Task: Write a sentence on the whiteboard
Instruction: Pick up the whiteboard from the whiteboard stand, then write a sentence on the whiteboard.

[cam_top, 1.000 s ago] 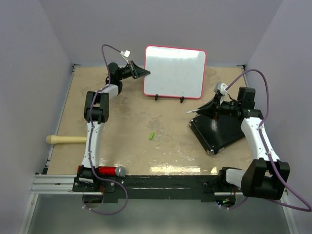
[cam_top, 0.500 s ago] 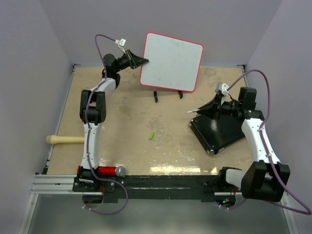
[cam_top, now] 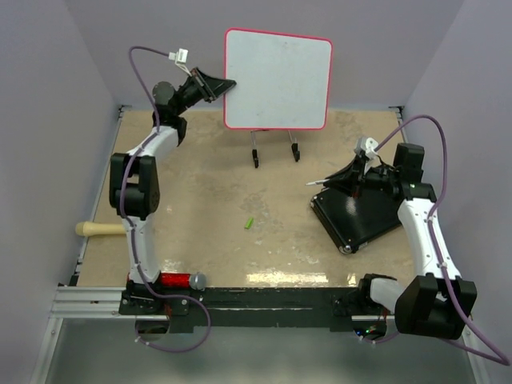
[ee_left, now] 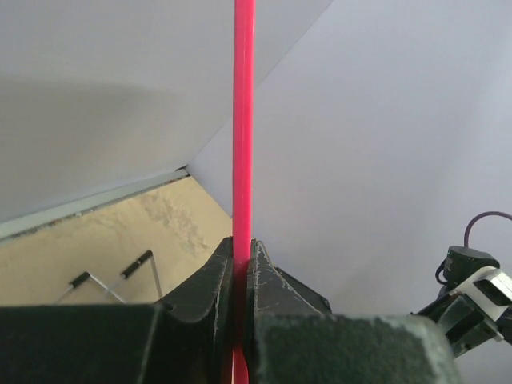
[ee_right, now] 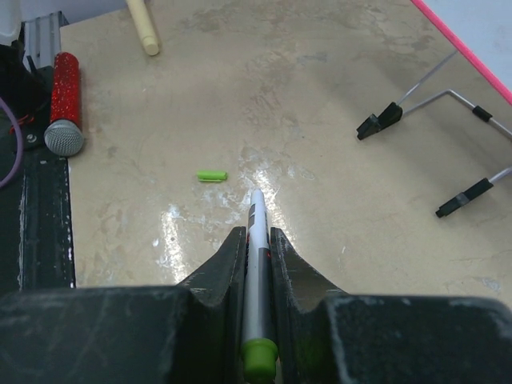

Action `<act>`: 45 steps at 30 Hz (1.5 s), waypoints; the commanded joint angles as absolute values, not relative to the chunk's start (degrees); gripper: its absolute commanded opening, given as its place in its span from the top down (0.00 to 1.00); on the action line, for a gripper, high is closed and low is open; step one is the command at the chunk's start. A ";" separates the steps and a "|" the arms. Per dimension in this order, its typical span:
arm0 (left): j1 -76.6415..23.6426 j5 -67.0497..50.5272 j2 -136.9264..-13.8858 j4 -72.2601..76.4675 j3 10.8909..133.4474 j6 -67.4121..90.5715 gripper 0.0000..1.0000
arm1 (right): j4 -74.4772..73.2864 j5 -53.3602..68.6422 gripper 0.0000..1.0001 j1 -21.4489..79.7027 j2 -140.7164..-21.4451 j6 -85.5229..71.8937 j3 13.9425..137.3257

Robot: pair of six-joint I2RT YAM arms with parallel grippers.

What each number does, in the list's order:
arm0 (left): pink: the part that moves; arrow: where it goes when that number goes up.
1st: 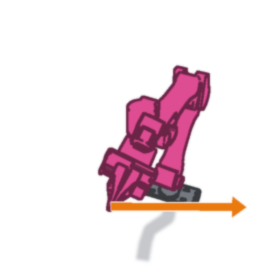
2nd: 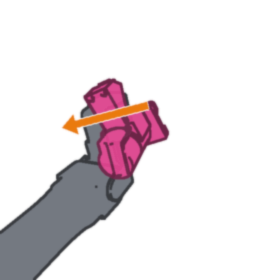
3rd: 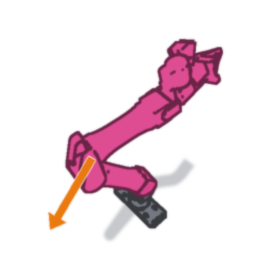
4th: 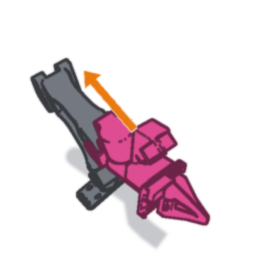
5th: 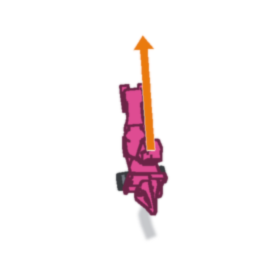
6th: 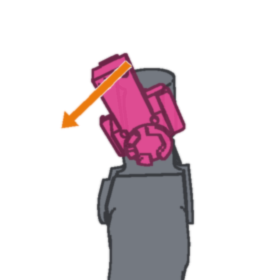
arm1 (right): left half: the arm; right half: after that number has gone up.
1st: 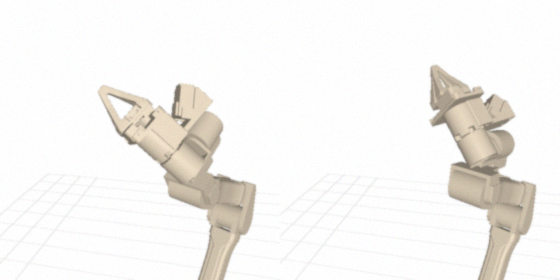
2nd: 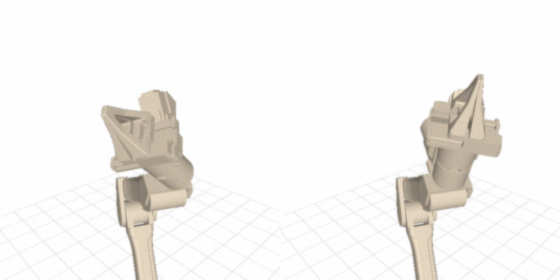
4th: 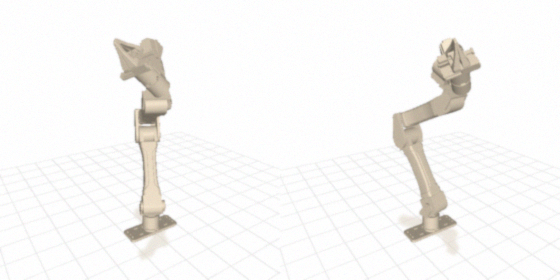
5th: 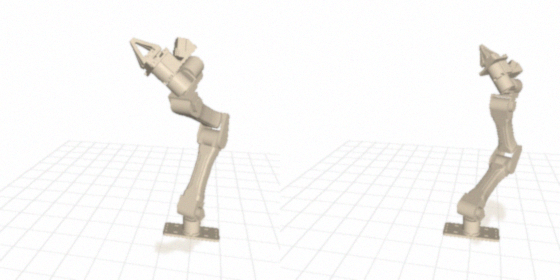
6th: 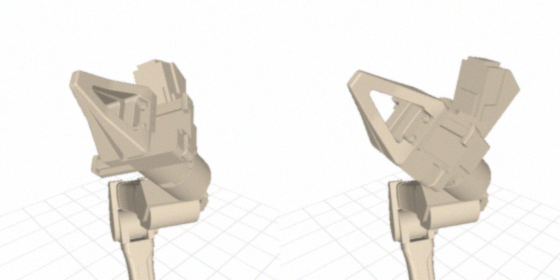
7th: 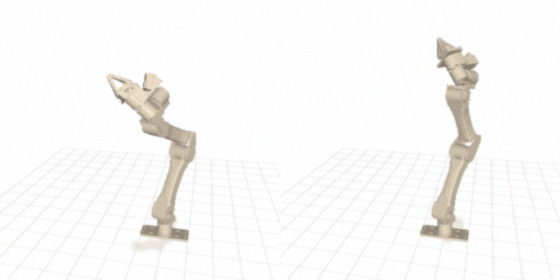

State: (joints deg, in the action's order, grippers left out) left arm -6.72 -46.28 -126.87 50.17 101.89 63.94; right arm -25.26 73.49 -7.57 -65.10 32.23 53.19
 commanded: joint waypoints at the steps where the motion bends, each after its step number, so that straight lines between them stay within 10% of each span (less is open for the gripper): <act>1: -6.33 -39.21 -107.87 63.27 87.57 65.66 1.00 | -32.48 75.24 1.00 -8.00 -63.72 36.64 59.39; 10: -6.94 -30.42 -74.12 59.69 48.81 59.59 1.00 | -73.48 71.38 1.00 -7.47 -68.57 67.85 76.29; 45: -15.20 -22.86 -39.64 45.72 8.44 46.15 1.00 | -29.20 53.09 1.00 22.85 -61.87 26.38 67.06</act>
